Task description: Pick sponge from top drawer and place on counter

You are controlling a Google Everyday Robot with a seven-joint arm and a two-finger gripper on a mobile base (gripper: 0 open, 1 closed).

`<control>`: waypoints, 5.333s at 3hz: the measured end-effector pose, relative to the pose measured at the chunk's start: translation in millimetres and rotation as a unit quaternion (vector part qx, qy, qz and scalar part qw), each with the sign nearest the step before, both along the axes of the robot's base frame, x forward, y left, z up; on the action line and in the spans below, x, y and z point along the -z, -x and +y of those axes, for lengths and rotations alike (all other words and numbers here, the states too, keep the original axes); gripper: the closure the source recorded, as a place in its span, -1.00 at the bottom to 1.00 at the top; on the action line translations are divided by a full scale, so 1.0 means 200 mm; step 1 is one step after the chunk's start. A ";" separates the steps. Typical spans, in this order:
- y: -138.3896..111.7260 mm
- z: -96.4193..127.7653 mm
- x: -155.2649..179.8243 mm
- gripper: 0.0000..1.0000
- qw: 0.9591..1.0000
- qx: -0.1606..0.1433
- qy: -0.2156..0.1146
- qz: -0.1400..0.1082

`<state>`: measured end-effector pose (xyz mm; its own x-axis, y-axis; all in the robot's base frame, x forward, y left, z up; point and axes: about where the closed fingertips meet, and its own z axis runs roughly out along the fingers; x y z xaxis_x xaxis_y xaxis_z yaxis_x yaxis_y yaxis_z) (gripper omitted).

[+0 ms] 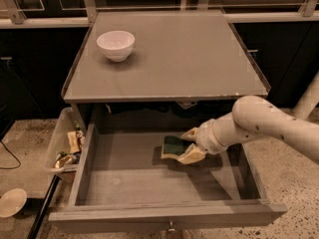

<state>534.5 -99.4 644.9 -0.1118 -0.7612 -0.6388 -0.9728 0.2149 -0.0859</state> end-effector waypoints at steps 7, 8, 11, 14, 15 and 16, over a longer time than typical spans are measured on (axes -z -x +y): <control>-0.02 0.00 -1.20 1.00 0.982 -0.037 0.068 -0.171; -0.08 0.00 -1.21 1.00 0.981 -0.044 0.065 -0.179; -0.66 -0.05 -1.27 1.00 0.978 -0.059 0.023 -0.197; -1.04 -0.19 -1.13 1.00 0.985 0.057 -0.084 -0.139; -1.04 -0.18 -1.13 0.66 0.985 0.061 -0.088 -0.134; -1.04 -0.18 -1.12 0.19 0.985 0.061 -0.088 -0.134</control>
Offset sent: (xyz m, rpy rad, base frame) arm -0.0087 -0.0436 0.1857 -0.1378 -0.2012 -0.0685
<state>743.2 -136.2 869.9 -0.0040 -0.6273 -0.7788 -0.8861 0.3631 -0.2879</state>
